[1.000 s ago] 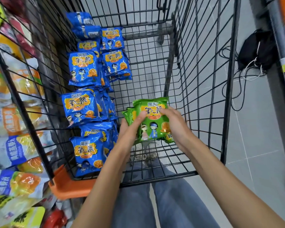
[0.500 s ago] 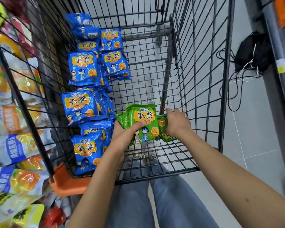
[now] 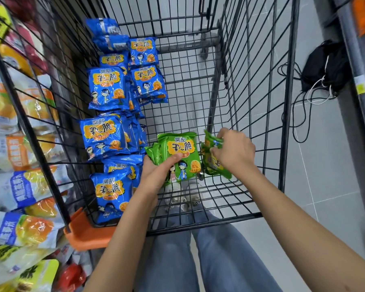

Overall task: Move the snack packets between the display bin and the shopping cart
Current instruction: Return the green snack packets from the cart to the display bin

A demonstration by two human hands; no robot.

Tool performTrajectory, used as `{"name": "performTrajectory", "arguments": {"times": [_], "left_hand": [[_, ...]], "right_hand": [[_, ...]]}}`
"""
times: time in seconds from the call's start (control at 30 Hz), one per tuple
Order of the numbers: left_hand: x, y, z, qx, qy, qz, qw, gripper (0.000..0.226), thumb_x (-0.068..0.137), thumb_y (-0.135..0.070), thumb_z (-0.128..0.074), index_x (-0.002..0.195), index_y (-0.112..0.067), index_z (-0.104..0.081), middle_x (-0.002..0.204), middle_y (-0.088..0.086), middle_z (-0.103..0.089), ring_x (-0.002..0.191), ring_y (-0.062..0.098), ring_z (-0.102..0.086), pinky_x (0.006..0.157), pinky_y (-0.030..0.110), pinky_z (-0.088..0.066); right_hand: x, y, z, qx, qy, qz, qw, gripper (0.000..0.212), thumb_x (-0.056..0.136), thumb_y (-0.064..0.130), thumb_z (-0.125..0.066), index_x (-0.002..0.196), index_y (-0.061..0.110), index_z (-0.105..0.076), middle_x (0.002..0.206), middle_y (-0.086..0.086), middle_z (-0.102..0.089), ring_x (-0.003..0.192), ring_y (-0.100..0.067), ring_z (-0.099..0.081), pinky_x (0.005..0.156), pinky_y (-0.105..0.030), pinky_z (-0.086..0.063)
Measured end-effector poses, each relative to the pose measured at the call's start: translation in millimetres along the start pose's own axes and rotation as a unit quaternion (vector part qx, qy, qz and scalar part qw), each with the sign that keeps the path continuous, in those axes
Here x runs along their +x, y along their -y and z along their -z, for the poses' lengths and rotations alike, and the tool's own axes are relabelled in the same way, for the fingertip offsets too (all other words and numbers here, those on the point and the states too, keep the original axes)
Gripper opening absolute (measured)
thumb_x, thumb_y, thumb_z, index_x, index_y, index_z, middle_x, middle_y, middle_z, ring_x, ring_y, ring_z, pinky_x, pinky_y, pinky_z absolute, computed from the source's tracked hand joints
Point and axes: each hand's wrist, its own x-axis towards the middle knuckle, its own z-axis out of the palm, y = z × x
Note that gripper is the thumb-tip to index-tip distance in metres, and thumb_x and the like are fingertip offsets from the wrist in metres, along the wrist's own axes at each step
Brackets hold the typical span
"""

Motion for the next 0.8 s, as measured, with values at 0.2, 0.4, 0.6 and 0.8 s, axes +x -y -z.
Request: {"name": "performTrajectory", "arguments": {"times": [0.2,0.4,0.6,0.8], "left_hand": [[-3.0,-6.8,-6.8,-0.067,-0.023,0.011,0.997,0.104,0.056,-0.05,-0.078,0.145,-0.023,-0.03,0.141,-0.001,-0.048,0.128,0.02,-0.046,0.111,0.045,-0.034],[-8.1,-15.0,-12.8,-0.142,-0.024,0.047,0.988,0.127,0.038,-0.057,-0.086,0.146,-0.026,-0.026,0.142,0.003,-0.048,0.127,0.027,-0.049,0.108,0.049,-0.037],[-13.9,-19.1,-15.4,-0.164,0.042,0.026,0.985,0.131,0.034,-0.07,-0.077,0.146,-0.018,-0.032,0.141,0.006,-0.05,0.127,0.026,-0.05,0.109,0.048,-0.037],[-23.7,-21.1,-17.4,-0.177,0.094,0.015,0.98,0.107,0.048,-0.069,-0.076,0.137,-0.017,-0.047,0.12,0.006,-0.066,0.11,0.023,-0.063,0.101,0.042,-0.045]], "right_hand": [[-26.8,9.4,32.0,0.388,-0.099,-0.044,0.915,0.053,0.076,0.019,-0.071,0.119,0.028,-0.041,0.076,0.017,-0.054,0.07,-0.011,-0.055,0.067,-0.026,-0.038],[-38.5,19.3,36.4,0.742,-0.028,-0.116,0.66,0.031,0.079,-0.002,-0.065,0.087,0.024,-0.05,0.082,0.002,-0.064,0.063,-0.01,-0.064,0.053,-0.029,-0.052],[-44.4,32.8,22.1,0.702,0.032,-0.102,0.704,0.023,0.075,0.01,-0.073,0.072,0.018,-0.052,0.08,-0.008,-0.062,0.071,-0.021,-0.057,0.068,-0.031,-0.045],[-52.0,36.9,14.6,0.696,0.149,-0.057,0.7,0.038,0.075,0.008,-0.072,0.11,0.018,-0.061,0.113,-0.012,-0.065,0.097,-0.028,-0.065,0.081,-0.039,-0.053]]}}
